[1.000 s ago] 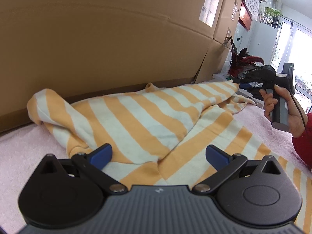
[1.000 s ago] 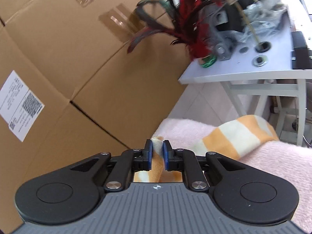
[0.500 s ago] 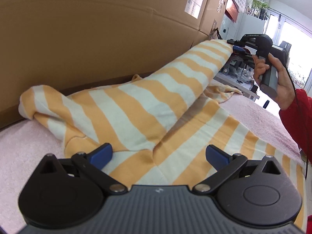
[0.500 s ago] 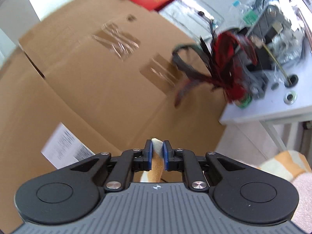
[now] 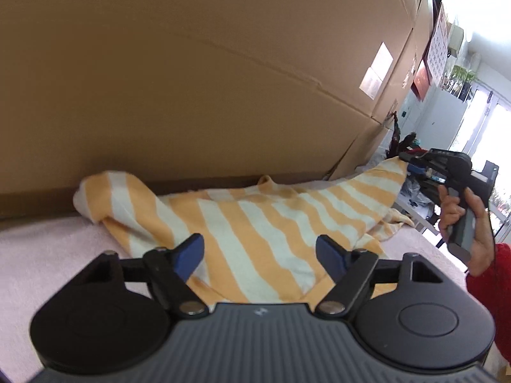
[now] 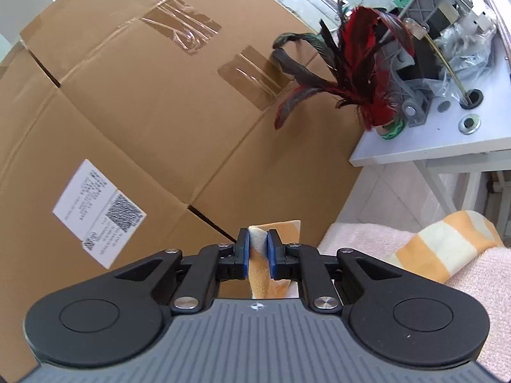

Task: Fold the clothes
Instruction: 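Lift the grasped shirt corner high with the right gripper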

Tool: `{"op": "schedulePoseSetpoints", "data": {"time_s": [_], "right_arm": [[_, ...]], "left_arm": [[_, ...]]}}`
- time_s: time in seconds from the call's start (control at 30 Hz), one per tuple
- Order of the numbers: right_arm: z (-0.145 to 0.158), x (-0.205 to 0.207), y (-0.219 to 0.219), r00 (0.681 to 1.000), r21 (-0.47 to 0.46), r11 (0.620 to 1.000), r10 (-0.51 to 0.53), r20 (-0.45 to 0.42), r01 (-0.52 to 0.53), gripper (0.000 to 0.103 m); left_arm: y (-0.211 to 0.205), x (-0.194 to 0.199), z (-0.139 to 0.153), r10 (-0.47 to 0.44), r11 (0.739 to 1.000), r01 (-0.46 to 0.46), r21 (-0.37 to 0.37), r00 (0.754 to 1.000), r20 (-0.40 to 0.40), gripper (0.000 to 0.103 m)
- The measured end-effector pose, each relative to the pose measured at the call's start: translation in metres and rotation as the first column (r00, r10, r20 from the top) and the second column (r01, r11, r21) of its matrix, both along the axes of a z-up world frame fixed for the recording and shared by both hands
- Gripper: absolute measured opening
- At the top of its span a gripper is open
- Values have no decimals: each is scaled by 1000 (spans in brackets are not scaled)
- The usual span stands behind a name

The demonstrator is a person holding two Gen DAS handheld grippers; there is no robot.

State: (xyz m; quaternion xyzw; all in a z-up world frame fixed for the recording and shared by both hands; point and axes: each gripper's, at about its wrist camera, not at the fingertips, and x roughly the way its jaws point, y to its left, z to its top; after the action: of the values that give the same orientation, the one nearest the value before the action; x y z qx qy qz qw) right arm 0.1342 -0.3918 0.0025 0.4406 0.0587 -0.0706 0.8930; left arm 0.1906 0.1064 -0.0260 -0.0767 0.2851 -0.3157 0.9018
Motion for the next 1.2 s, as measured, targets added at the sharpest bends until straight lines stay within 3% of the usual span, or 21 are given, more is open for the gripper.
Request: {"op": "schedulePoseSetpoints", "data": {"time_s": [0.07, 0.23, 0.4, 0.57, 0.67, 0.8, 1.03, 1.1, 1.2], "right_arm": [[1, -2, -2, 1000, 19, 1000, 21, 15, -21, 13], [13, -11, -3, 995, 50, 994, 93, 48, -95, 13], [23, -11, -4, 981, 91, 979, 177, 75, -184, 13], [33, -2, 11, 937, 175, 924, 317, 149, -341, 13], [41, 3, 33, 884, 229, 859, 414, 216, -459, 13], [53, 10, 72, 790, 308, 729, 536, 298, -611, 13], [82, 7, 143, 619, 295, 544, 684, 386, -786, 13], [89, 7, 157, 584, 282, 512, 703, 405, -811, 13], [96, 7, 170, 558, 274, 486, 716, 420, -830, 13]], "left_arm": [[-7, 17, 4, -5, 1000, 6, 23, 1000, -8, 73], [-33, 52, -15, -4, 989, 14, 145, 997, -75, 21], [-31, 60, -23, -8, 989, 14, 148, 999, -39, 18], [-20, 68, -25, -28, 992, 34, 121, 998, -55, 12], [-24, 67, -21, -25, 987, 32, 159, 999, -46, 12], [-27, 63, -22, -43, 980, 44, 194, 999, -10, 12], [-20, 56, -22, -57, 984, 54, 169, 998, 12, 12], [-18, 47, -17, -86, 987, 83, 136, 996, 17, 13], [-10, 31, -10, -126, 990, 124, 62, 992, 22, 13]]}}
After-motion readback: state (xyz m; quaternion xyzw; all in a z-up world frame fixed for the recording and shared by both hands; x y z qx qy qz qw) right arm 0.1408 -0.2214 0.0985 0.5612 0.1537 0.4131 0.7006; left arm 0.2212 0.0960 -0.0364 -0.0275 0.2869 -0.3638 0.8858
